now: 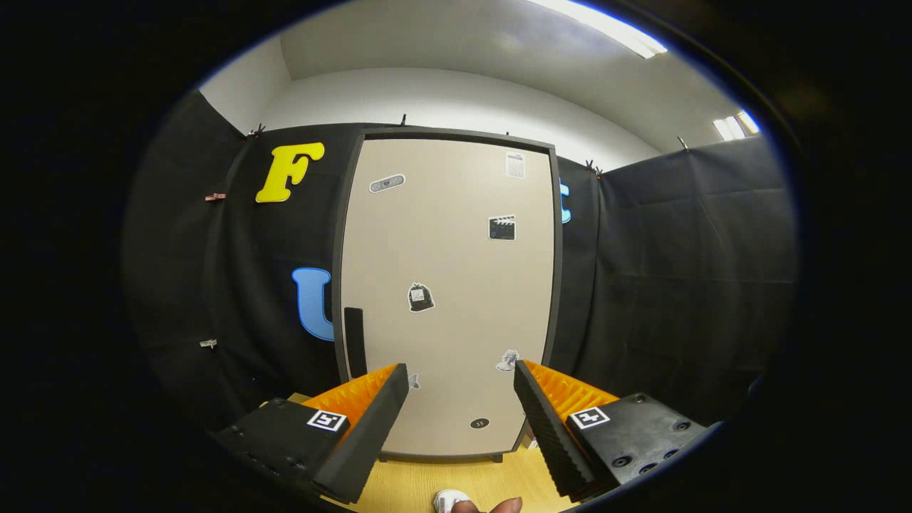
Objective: Open the shoe cabinet door, grab the shoes and put them into the shoe cabinet, then close the shoe cabinet door.
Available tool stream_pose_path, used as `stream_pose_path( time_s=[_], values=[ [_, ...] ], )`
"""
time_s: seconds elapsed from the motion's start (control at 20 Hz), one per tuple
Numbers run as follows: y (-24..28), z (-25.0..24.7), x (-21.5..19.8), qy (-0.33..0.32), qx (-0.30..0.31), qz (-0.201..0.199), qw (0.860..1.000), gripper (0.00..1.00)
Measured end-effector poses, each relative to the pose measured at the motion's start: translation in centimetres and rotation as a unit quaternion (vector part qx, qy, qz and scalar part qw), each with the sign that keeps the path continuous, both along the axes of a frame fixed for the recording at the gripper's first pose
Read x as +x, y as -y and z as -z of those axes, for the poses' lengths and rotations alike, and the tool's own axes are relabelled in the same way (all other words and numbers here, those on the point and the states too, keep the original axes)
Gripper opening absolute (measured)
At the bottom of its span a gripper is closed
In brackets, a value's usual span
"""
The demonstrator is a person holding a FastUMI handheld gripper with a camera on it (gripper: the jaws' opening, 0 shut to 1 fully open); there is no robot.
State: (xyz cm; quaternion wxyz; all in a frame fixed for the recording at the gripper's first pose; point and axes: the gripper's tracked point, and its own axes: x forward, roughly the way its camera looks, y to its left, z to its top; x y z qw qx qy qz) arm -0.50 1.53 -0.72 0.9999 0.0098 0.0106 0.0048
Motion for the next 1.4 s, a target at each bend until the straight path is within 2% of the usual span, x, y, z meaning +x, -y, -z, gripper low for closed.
stream_pose_path(
  time_s=[0.15, 0.4, 0.7, 0.9, 1.1, 1.15, 1.2, 1.3, 1.35, 1.4],
  values=[
    [-0.7, 0.3, 0.0, -0.005, 0.007, -0.005, 1.0, 0.97],
    [-4.9, 0.0, 1.5, -0.011, 0.035, -0.039, 0.999, 0.97],
    [-11.7, 1.5, 6.2, -0.025, 0.049, -0.073, 0.996, 0.97],
    [-14.2, 3.5, 10.1, -0.025, 0.029, -0.073, 0.997, 0.98],
    [-16.4, 5.6, 14.1, -0.039, 0.038, -0.071, 0.996, 0.97],
    [-16.7, 5.9, 15.0, -0.039, 0.038, -0.068, 0.996, 0.95],
    [-17.0, 6.2, 15.6, -0.038, 0.036, -0.068, 0.996, 0.88],
    [-17.5, 7.2, 17.2, -0.049, 0.034, -0.063, 0.996, 0.81],
    [-17.6, 7.9, 17.6, -0.055, 0.033, -0.058, 0.996, 0.8],
    [-17.3, 8.2, 18.1, -0.06, 0.032, -0.05, 0.996, 0.71]
  ],
)
